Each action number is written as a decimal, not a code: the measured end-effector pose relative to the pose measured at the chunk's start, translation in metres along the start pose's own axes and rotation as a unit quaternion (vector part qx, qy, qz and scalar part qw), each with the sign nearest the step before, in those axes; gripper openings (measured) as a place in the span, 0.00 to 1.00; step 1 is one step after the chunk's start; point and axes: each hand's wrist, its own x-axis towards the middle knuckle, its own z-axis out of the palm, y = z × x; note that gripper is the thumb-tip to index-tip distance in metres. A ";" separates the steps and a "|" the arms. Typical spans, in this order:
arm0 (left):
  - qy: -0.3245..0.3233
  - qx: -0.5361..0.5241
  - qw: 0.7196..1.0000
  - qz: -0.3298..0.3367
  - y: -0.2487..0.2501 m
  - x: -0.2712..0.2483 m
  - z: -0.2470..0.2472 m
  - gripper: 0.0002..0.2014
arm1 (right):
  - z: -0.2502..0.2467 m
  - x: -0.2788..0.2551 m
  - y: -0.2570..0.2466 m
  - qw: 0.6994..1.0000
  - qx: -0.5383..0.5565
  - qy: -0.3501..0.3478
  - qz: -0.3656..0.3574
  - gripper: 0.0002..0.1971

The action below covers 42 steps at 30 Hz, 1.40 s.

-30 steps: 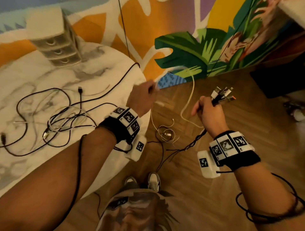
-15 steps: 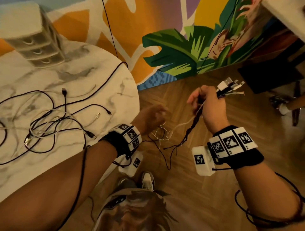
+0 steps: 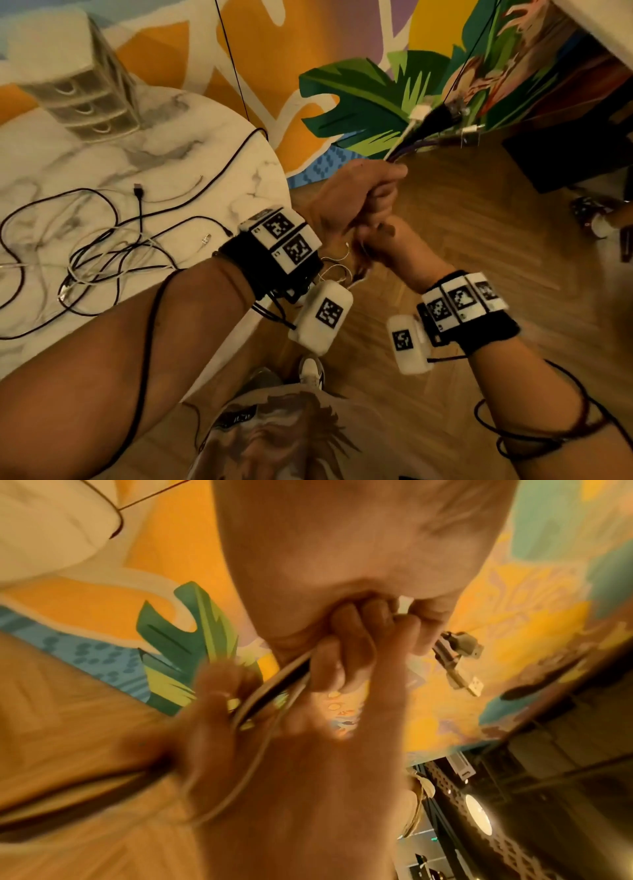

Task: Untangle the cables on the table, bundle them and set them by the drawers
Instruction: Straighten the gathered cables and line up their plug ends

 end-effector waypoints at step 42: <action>0.101 0.506 0.853 0.077 -0.022 0.012 -0.016 0.20 | 0.010 0.017 0.004 0.952 -0.042 0.303 0.007 0.12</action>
